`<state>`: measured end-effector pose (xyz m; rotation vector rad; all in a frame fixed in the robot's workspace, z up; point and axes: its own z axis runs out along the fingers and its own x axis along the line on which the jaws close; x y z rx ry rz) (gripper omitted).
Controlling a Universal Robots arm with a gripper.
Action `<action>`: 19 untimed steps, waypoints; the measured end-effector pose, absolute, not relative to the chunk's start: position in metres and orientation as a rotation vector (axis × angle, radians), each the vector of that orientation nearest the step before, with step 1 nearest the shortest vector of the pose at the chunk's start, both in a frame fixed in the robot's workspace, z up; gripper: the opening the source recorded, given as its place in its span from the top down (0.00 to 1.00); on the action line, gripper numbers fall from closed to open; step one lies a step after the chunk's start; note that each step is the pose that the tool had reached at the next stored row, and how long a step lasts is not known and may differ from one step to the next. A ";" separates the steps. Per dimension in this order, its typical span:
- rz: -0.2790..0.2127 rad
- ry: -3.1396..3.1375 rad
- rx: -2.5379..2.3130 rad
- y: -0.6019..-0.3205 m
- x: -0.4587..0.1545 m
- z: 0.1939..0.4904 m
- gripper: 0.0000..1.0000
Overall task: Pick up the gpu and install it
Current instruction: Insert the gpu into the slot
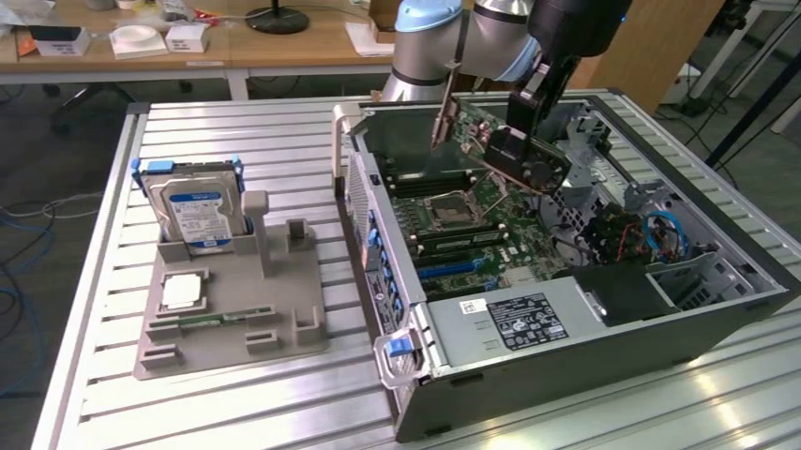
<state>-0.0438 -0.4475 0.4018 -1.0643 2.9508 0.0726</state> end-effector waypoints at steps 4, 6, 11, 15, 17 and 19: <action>0.073 2.941 -1.094 -0.448 -0.044 0.401 0.74; 0.073 2.935 -1.109 -0.448 -0.044 0.401 0.74; 0.073 2.921 -1.147 -0.448 -0.044 0.400 0.74; 0.073 2.910 -1.177 -0.448 -0.044 0.399 0.74; 0.073 2.904 -1.191 -0.448 -0.044 0.398 0.74; 0.073 2.898 -1.206 -0.448 -0.044 0.398 0.74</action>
